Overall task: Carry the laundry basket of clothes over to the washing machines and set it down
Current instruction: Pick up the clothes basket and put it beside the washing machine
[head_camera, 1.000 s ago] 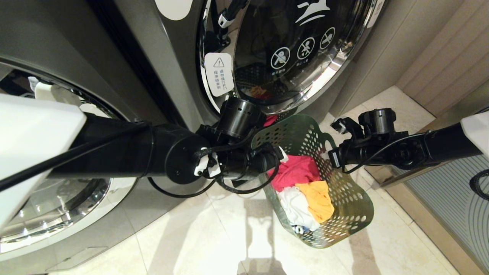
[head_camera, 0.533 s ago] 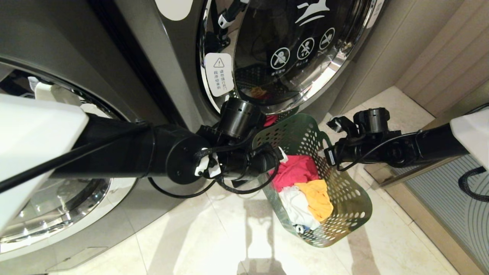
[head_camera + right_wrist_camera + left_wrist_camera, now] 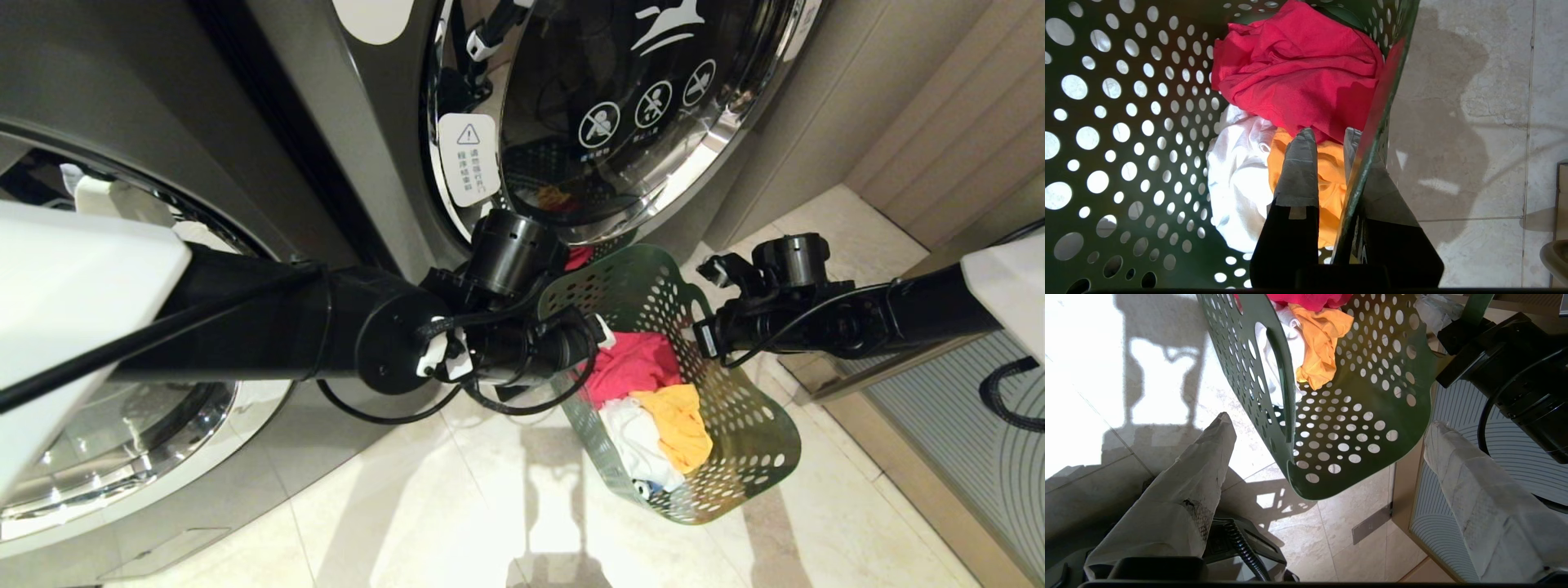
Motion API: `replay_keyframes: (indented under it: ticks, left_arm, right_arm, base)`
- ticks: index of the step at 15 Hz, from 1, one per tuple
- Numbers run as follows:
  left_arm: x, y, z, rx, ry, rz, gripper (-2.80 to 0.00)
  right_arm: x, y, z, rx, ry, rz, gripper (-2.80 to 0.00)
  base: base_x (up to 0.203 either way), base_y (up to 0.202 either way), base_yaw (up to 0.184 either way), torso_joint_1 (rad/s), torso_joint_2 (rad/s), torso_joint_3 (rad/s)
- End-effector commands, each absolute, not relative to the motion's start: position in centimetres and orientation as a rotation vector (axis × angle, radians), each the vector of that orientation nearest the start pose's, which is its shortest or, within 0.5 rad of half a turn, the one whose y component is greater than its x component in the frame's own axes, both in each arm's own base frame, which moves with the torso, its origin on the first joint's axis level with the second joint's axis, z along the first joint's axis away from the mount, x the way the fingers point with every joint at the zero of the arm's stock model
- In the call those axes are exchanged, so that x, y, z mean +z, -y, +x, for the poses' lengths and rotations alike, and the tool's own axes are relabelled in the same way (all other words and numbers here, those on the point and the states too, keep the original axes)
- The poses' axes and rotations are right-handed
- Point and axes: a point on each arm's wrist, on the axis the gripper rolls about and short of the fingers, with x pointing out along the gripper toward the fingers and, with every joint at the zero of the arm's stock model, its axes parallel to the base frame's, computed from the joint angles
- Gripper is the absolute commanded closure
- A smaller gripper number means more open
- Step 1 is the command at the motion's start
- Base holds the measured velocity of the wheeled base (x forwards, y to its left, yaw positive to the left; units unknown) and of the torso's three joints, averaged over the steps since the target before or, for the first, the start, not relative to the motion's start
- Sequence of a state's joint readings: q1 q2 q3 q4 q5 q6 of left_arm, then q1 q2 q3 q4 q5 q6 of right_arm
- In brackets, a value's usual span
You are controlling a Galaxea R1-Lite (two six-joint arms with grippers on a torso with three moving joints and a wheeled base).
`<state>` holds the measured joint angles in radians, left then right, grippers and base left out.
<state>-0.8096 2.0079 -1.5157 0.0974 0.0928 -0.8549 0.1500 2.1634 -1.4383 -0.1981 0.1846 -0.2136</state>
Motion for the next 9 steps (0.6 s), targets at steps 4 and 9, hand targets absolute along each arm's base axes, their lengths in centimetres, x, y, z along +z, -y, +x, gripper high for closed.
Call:
replay_keyframes:
  ticks: [4,9]
  left_arm:
    - [19.9,29.0,27.8,-0.412,-0.790,-0.541,-2.80]
    - [19.9,29.2,27.6,-0.418,-0.795,-0.535,-2.80]
  right_arm:
    - [14.2,-7.0,42.8,0.386,-0.495,-0.203,0.00]
    - [15.0,-6.8,42.0,0.316,-0.498,-0.223,0.00]
  base:
    - [0.000,0.000,0.000,0.000,0.00,0.000]
    - [0.000,0.000,0.000,0.000,0.00,0.000]
